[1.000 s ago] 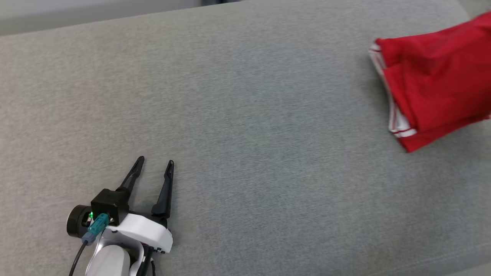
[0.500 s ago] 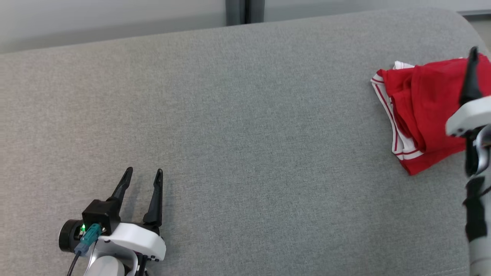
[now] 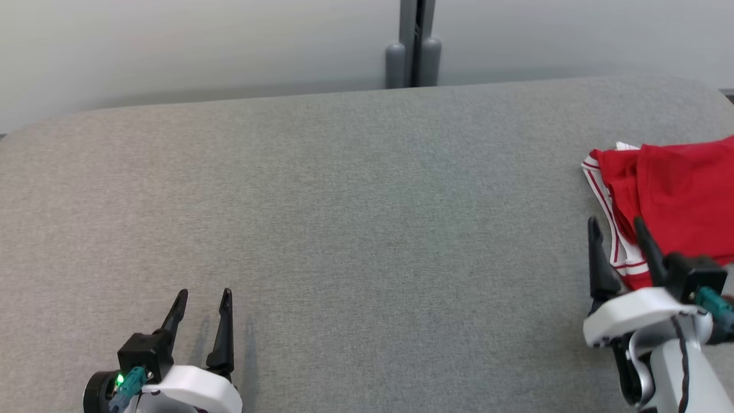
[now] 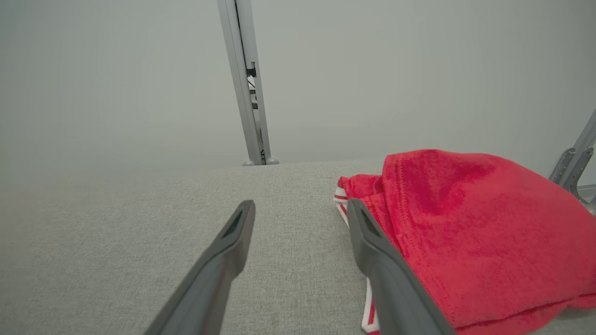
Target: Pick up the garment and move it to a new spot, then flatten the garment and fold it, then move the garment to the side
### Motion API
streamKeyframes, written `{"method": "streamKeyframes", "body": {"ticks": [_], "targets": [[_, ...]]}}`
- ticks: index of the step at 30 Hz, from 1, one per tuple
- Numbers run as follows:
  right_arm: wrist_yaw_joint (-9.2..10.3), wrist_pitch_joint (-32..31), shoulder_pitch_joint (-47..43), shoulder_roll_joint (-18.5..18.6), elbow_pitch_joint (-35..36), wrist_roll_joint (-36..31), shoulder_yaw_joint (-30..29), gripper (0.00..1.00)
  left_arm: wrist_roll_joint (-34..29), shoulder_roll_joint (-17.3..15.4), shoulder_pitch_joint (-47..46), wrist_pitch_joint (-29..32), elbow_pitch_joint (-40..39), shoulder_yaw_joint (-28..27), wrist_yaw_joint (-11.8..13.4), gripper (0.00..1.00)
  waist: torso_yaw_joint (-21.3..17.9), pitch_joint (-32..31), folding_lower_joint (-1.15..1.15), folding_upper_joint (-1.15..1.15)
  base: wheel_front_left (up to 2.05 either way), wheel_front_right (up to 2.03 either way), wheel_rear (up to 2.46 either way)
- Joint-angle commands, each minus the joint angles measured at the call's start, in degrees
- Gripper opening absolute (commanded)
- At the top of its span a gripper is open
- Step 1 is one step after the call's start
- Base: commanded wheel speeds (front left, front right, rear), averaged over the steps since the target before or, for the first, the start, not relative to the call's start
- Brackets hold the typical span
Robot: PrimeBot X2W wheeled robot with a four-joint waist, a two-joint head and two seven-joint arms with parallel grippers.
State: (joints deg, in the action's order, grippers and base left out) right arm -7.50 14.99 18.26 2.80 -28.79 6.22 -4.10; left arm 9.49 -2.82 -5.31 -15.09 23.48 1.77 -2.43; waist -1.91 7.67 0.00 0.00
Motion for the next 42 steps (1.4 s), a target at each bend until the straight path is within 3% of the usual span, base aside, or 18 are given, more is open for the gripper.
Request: {"method": "streamKeyframes", "body": {"ticks": [1, 15, 22, 42], "targets": [[0.02, 0.25, -1.39, 0.29, 0.09, 0.21, 0.23, 1.00, -0.13, -0.21, 0.52, -0.06, 0.08, -0.08, 0.25, 1.00, 1.40, -1.35, 0.00, 0.00, 0.00, 0.00, 0.00], [0.02, 0.26, -7.29, 0.36, -0.22, 0.31, 4.80, 1.00, -0.19, -0.20, 4.37, -0.07, -0.37, -2.65, 2.72, 1.00, 2.61, -6.01, 0.00, 0.00, 0.00, 0.00, 0.00], [0.02, 0.26, -8.14, 0.26, 2.50, -2.22, 5.19, 1.00, 0.08, -0.23, 4.54, -0.07, -0.67, -3.96, 2.58, 1.00, 2.28, -6.05, 0.00, 0.00, 0.00, 0.00, 0.00], [0.00, 0.01, -7.10, -0.03, 2.88, 0.14, 7.36, 1.00, 0.58, 0.03, 2.78, 0.01, 0.23, -4.49, 1.92, 1.00, 2.56, -3.05, 0.00, 0.00, 0.00, 0.00, 0.00]]}}
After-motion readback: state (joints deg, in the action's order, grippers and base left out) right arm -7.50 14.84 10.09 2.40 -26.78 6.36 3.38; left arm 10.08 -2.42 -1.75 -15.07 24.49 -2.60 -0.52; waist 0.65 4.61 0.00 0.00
